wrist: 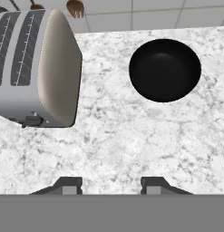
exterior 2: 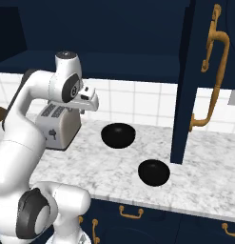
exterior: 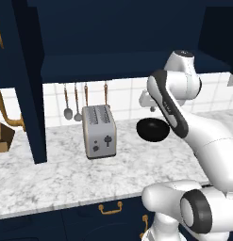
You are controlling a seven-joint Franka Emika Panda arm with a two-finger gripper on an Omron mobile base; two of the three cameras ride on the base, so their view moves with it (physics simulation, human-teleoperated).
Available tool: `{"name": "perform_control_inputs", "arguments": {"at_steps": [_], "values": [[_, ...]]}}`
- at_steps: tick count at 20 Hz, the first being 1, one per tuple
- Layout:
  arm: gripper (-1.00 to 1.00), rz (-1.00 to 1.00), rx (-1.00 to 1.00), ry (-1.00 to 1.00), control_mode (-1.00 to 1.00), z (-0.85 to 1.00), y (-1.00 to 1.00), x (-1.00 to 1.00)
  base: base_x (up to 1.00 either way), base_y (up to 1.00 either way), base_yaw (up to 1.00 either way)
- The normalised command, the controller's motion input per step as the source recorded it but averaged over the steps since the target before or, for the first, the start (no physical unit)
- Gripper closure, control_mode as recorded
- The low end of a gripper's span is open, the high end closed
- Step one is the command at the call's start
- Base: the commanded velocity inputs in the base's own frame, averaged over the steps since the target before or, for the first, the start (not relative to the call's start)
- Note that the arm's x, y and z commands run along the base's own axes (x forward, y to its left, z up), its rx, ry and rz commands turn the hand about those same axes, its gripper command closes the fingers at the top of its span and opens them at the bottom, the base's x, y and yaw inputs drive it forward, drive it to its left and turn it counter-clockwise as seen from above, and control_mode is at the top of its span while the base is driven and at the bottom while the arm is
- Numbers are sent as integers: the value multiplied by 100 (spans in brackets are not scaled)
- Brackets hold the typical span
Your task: Pick up the bowls on the counter and stack them on top of one another in the open cabinet. Place the smaller bowl on top of the larger bowl.
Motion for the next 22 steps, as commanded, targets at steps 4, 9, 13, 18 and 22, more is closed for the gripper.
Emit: {"name": "perform_control_inputs", "arguments": {"at_steps": [4,9,13,18,22], "values": [[-100,-3,4,-4,-100,0,-15,-27,0,0,0],[-100,-9,1,-6,-100,-8,-47,-66,0,0,0],[-100,-12,0,0,-100,-30,-55,-51,0,0,0],[-100,-14,0,9,-100,-45,-50,-10,0,0,0],[-100,-9,0,10,-100,-36,-56,9,0,0,0]]}}
